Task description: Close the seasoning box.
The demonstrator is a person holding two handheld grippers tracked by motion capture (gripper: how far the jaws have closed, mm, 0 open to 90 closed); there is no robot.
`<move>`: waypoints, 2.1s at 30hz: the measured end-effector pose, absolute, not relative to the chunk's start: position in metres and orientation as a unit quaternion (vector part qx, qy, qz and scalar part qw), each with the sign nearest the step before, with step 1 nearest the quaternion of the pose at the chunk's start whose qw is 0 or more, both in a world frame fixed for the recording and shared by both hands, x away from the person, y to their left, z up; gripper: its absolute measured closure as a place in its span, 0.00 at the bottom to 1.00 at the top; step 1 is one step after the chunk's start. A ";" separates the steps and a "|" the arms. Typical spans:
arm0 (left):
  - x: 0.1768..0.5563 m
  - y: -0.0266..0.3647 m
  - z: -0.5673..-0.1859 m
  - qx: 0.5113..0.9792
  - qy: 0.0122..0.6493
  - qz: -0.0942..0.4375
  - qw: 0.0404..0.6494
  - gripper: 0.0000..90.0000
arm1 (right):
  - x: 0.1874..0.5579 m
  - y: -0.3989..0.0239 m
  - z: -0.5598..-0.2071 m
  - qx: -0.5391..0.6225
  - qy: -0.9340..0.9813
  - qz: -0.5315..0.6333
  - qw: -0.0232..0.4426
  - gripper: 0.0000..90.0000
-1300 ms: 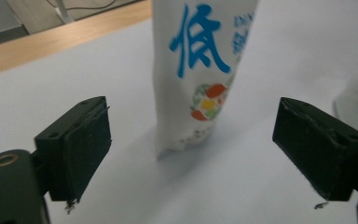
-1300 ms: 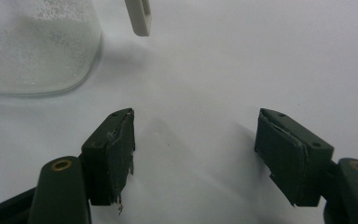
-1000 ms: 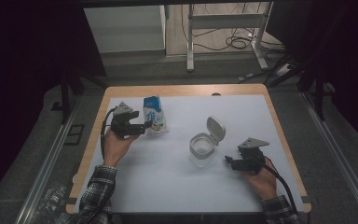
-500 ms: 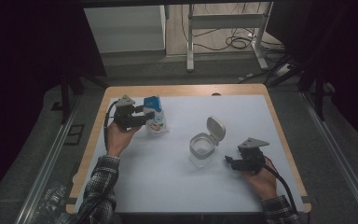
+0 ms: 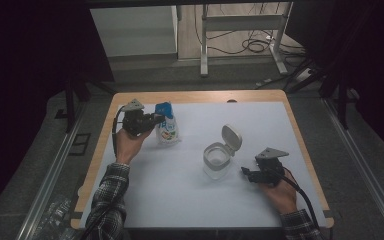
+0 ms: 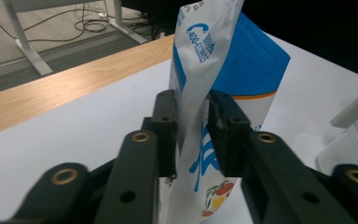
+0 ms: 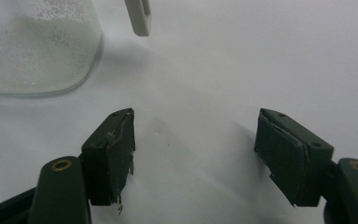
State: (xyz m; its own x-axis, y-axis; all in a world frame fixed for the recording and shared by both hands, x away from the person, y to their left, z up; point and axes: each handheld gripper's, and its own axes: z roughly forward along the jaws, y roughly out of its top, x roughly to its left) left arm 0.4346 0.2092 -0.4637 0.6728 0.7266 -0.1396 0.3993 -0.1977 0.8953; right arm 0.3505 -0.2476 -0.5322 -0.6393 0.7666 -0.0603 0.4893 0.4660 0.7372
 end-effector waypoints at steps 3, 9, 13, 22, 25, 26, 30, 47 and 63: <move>0.435 0.210 -0.463 0.759 0.371 0.157 0.511 0.91 | 0.351 -0.248 -0.532 0.377 0.833 0.354 0.196 0.32; 0.432 0.208 -0.464 0.763 0.367 0.169 0.505 0.99 | 0.351 -0.248 -0.532 0.377 0.833 0.354 0.196 0.32; 0.431 0.208 -0.464 0.760 0.368 0.167 0.509 1.00 | 0.351 -0.248 -0.532 0.377 0.833 0.354 0.196 0.32; 0.425 0.205 -0.463 0.759 0.365 0.171 0.512 1.00 | 0.350 -0.248 -0.532 0.377 0.834 0.353 0.196 0.32; 0.423 0.201 -0.460 0.764 0.362 0.174 0.506 1.00 | 0.350 -0.248 -0.532 0.377 0.834 0.353 0.196 0.32; 0.422 0.200 -0.459 0.766 0.359 0.174 0.504 1.00 | 0.350 -0.248 -0.532 0.377 0.834 0.353 0.196 0.32; 0.418 0.193 -0.454 0.775 0.351 0.180 0.494 1.00 | 0.351 -0.248 -0.532 0.377 0.834 0.353 0.196 0.32; 0.397 0.184 -0.441 0.795 0.339 0.190 0.465 1.00 | 0.351 -0.248 -0.532 0.377 0.834 0.353 0.194 0.32; 0.366 0.173 -0.426 0.806 0.326 0.164 0.466 1.00 | 0.341 -0.249 -0.524 0.368 0.836 0.366 0.178 0.36</move>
